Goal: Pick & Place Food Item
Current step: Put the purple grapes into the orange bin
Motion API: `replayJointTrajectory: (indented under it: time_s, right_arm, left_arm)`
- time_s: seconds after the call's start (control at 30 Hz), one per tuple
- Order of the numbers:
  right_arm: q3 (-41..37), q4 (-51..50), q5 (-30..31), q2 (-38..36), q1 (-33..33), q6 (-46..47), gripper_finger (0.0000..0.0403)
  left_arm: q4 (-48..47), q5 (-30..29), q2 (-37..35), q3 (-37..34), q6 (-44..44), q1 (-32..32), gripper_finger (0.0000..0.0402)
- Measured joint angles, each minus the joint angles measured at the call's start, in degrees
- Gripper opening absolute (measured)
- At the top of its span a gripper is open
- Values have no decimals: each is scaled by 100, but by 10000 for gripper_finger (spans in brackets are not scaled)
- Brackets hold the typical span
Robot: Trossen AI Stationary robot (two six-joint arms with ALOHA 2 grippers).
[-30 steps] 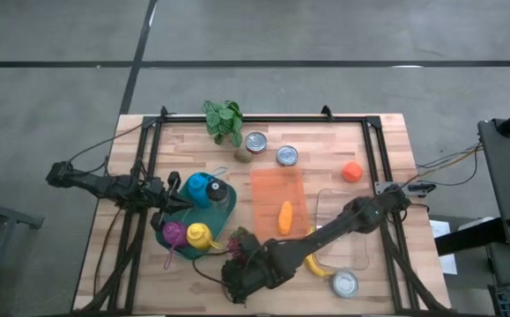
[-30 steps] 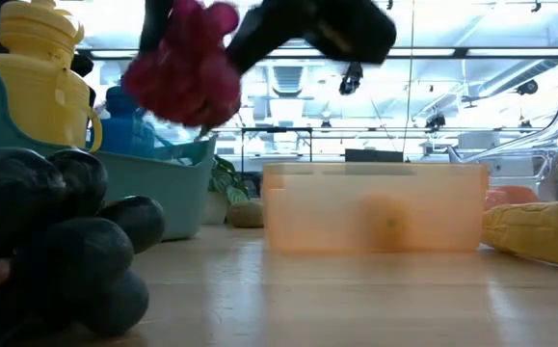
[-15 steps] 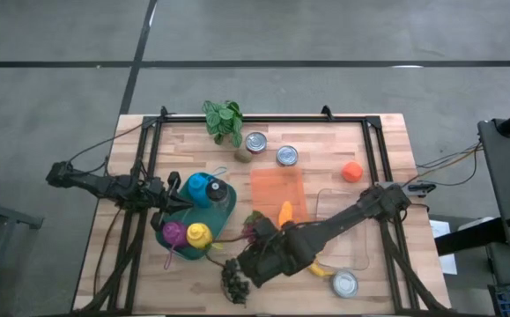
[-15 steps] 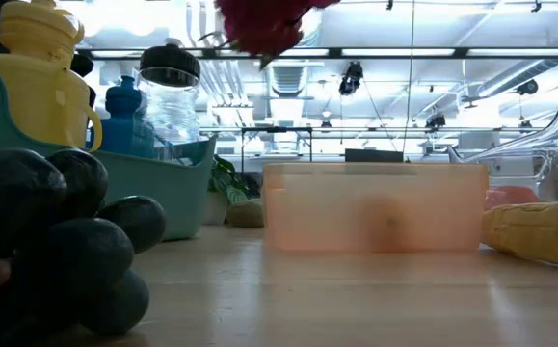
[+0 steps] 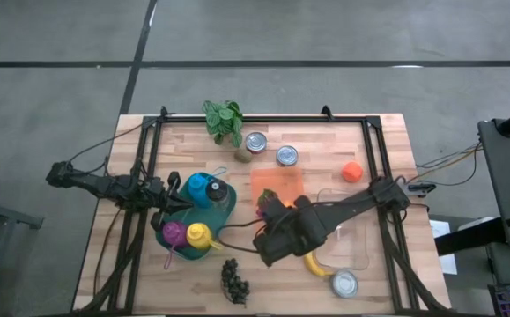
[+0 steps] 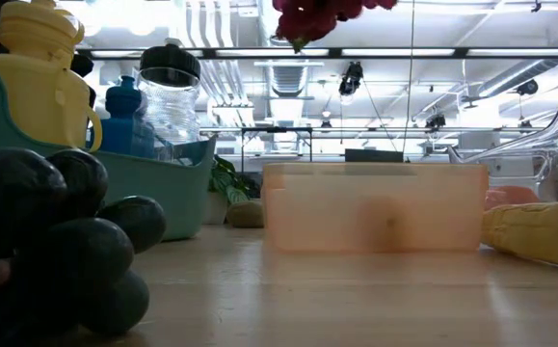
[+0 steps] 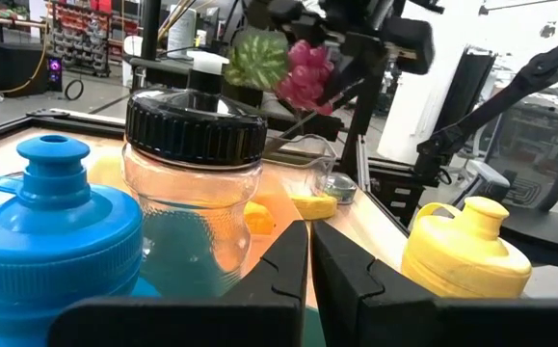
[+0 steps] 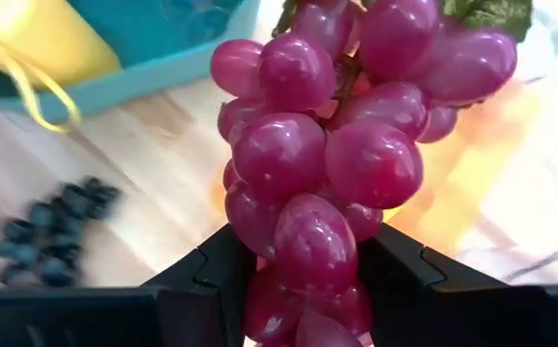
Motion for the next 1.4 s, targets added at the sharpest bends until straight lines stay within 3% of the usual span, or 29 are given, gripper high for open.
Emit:
replayJointTrajectory:
  time_s: [0.3,0.53,0.73,1.03,1.23,1.4]
  right_arm:
    - [-446,-30,2,-229,-323,-1491,145]
    - [-1370,760,-41,-616,-396,-2440,145]
    - [-2841,2132,-177,-1602,-554,-2909,145]
    - [-5389,4645,-1330,-3139,-862,-4680,145]
    - [-6839,6234,-2216,-3455,-1223,-4678,145]
    - [-7448,7162,-2433,-3447,-1348,-4860,145]
  left_arm:
    - [0,2,0,0,0,-1,22]
    - [-1,0,0,0,0,-2,22]
    - [0,1,0,0,-2,-2,22]
    - [0,1,-1,-1,0,0,22]
    - [-1,1,-2,0,-1,-2,22]
    - [-1,1,0,0,-1,-2,22]
